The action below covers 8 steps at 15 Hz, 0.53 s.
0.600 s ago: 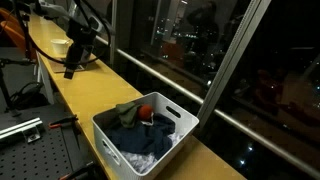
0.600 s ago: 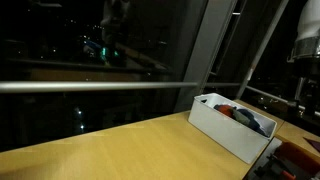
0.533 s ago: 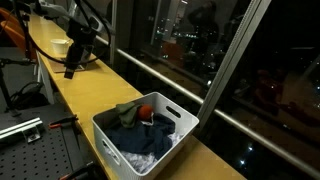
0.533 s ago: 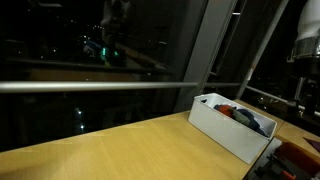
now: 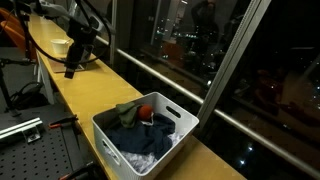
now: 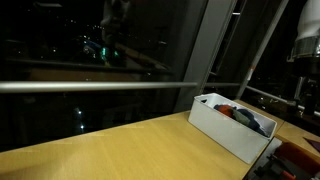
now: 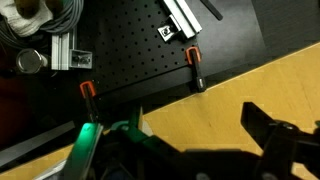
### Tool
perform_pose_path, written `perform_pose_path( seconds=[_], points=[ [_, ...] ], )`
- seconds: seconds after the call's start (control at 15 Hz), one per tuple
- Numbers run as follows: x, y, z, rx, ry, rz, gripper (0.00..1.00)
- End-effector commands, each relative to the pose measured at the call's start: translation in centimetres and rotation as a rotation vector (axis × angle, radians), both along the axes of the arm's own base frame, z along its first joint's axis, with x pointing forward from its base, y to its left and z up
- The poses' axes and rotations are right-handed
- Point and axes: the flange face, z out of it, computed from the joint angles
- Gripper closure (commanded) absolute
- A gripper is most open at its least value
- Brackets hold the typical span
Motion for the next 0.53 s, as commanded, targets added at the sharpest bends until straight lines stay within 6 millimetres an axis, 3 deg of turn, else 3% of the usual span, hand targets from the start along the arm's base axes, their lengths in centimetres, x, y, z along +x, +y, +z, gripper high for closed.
perform_pose_path(
  seconds=[0.0,0.2,0.47],
  points=[
    [0.3,-0.9,0.5,-0.013,-0.014,0.002,0.0],
    [1.0,-2.8,1.2,-0.043,-0.054,0.035,0.0],
    [3.3,-6.6,1.7,-0.099,-0.164,0.075,0.0]
  ],
)
